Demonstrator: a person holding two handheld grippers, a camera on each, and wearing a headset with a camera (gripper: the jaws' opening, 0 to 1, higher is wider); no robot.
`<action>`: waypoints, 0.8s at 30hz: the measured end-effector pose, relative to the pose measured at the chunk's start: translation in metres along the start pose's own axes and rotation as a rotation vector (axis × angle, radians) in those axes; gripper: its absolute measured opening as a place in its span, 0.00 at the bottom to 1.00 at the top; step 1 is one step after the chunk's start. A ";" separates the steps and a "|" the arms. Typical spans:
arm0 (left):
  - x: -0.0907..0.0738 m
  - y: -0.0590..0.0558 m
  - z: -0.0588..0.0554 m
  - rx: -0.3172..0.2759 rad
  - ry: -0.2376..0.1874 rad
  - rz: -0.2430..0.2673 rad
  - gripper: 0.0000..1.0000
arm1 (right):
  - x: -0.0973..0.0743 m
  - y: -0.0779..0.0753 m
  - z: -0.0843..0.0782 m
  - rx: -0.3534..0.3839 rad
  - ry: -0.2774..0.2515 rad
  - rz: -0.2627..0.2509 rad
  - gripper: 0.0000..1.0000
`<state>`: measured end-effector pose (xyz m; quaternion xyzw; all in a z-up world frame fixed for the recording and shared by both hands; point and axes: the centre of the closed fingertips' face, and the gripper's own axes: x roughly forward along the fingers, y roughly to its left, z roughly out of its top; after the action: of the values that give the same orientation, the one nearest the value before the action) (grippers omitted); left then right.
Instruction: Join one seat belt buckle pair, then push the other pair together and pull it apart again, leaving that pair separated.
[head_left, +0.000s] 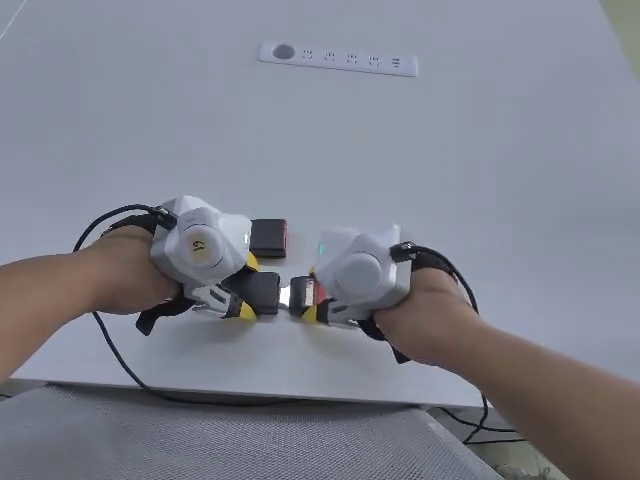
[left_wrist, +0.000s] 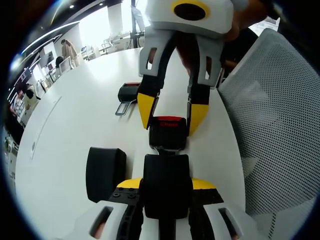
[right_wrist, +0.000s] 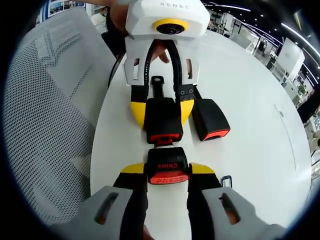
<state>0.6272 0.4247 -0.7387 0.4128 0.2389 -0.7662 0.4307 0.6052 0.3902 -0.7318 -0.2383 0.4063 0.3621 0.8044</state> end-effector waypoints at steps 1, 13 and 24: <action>0.000 0.000 0.000 0.000 -0.001 0.000 0.34 | 0.000 0.000 0.000 0.001 -0.001 -0.001 0.27; 0.000 0.000 0.000 -0.006 -0.016 0.008 0.34 | 0.002 0.000 0.005 -0.022 0.000 0.011 0.26; -0.001 0.002 0.001 -0.011 -0.018 0.010 0.34 | 0.004 0.003 0.004 -0.026 0.004 0.022 0.26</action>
<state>0.6284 0.4232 -0.7372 0.4046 0.2372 -0.7664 0.4389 0.6065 0.3960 -0.7330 -0.2450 0.4059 0.3756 0.7963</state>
